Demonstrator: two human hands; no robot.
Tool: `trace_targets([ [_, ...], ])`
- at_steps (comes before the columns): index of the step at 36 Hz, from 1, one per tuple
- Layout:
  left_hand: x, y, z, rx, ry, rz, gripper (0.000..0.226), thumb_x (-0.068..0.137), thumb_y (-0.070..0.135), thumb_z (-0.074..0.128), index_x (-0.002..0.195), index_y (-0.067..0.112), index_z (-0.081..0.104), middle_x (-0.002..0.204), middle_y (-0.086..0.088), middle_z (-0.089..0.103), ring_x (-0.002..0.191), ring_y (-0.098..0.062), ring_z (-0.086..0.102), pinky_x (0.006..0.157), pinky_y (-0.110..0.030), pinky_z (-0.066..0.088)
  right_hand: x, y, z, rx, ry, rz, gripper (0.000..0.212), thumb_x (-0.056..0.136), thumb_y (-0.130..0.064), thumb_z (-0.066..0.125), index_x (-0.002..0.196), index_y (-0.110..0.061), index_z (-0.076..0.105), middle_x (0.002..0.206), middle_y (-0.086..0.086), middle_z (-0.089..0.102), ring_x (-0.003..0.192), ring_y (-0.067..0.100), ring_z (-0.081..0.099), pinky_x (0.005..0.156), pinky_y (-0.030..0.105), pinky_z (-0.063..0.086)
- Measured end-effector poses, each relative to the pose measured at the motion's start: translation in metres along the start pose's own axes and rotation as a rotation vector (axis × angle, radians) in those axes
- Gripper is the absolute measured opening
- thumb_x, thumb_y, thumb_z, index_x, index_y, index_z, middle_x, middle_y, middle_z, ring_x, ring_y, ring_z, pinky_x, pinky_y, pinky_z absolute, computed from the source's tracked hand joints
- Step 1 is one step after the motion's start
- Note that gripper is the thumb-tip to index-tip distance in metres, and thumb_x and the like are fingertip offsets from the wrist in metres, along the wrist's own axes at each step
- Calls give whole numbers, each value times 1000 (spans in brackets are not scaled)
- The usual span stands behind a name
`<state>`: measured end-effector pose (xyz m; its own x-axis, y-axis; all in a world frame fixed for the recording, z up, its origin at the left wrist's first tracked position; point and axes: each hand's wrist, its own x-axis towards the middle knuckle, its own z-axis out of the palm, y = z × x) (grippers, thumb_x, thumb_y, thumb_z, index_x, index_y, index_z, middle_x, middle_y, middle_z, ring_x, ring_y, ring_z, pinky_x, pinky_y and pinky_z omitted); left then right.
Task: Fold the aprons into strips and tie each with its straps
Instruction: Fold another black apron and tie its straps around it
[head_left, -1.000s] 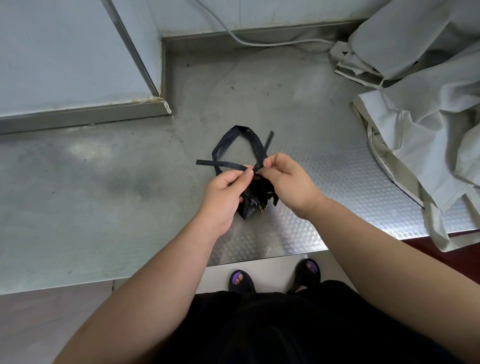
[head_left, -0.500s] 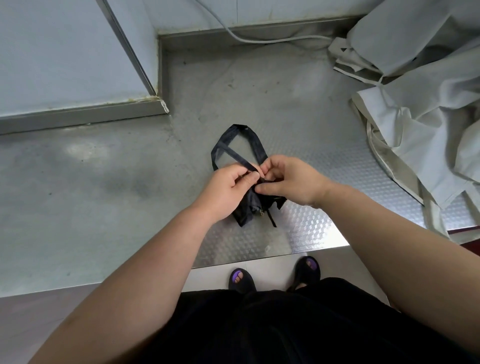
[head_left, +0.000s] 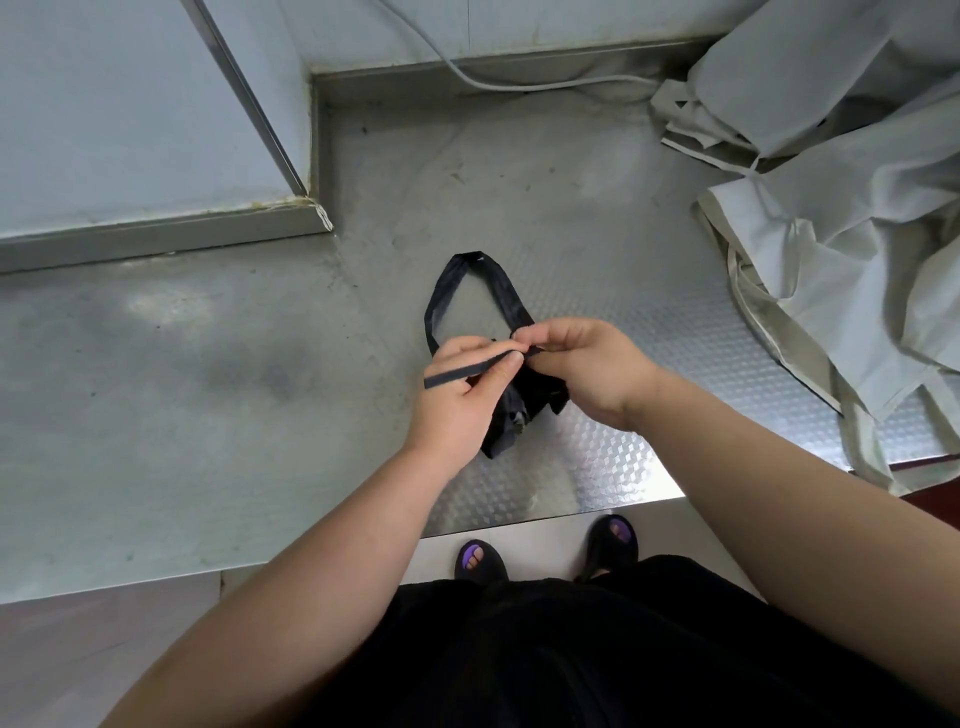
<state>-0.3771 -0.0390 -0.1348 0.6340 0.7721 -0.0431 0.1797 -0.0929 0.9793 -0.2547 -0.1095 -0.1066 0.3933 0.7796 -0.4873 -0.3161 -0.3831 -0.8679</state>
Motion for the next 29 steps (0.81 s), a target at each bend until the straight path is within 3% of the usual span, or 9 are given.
trace_targets([
  [3, -5, -3, -1, 14, 31, 7, 27, 86, 11, 66, 85, 37, 67, 99, 7, 58, 91, 10, 57, 87, -8, 40, 0, 2, 3, 330, 32, 59, 32, 86, 19, 43, 85, -7, 63, 80, 7, 63, 80, 18, 59, 85, 26, 47],
  [7, -2, -6, -4, 6, 93, 50, 26, 85, 8, 67, 88, 34, 69, 100, 4, 63, 93, 3, 59, 88, -13, 43, -2, 5, 10, 519, 142, -9, 26, 88, 13, 49, 80, -9, 60, 69, 3, 61, 60, 9, 60, 67, 22, 48],
  [9, 0, -5, -5, -38, 112, 19, 26, 85, 8, 67, 85, 33, 70, 99, 4, 65, 93, 0, 61, 89, -17, 46, -2, 8, 14, 490, 237, -65, 27, 89, 13, 50, 75, -10, 56, 61, -2, 61, 53, 5, 59, 60, 20, 48],
  [13, -2, -5, -4, -259, 154, -131, 22, 87, 4, 64, 83, 25, 71, 96, 4, 70, 95, -7, 65, 88, -23, 48, -1, 11, 19, 475, 362, -136, 32, 88, 14, 51, 70, -12, 48, 68, 3, 55, 54, 7, 57, 60, 21, 49],
  [16, -4, -7, -3, -398, 155, -260, 24, 89, 1, 59, 84, 20, 72, 91, 4, 72, 99, -16, 65, 97, -36, 48, -1, 12, 19, 465, 428, -155, 35, 89, 14, 48, 69, -14, 43, 69, 3, 52, 51, 6, 56, 57, 21, 48],
  [20, -4, -12, -3, -354, 212, -336, 23, 92, 1, 54, 81, 16, 67, 85, -7, 69, 92, -24, 65, 98, -46, 48, -3, 15, 21, 433, 475, -148, 33, 91, 14, 45, 70, -13, 41, 74, 3, 49, 55, 4, 58, 72, 28, 56],
  [24, -4, -11, -2, -290, 262, -349, 24, 94, 3, 51, 78, 18, 61, 83, -6, 67, 88, -23, 63, 94, -45, 48, -2, 16, 28, 349, 518, -148, 30, 91, 10, 46, 73, -14, 45, 77, 2, 47, 62, 6, 55, 78, 28, 56],
  [29, -2, -8, -8, -252, 201, -272, 28, 95, 3, 49, 79, 20, 64, 88, 2, 70, 95, -19, 66, 93, -35, 50, -3, 12, 24, 143, 493, -167, 26, 93, 4, 49, 80, -18, 52, 83, -3, 51, 72, 10, 62, 81, 27, 56],
])
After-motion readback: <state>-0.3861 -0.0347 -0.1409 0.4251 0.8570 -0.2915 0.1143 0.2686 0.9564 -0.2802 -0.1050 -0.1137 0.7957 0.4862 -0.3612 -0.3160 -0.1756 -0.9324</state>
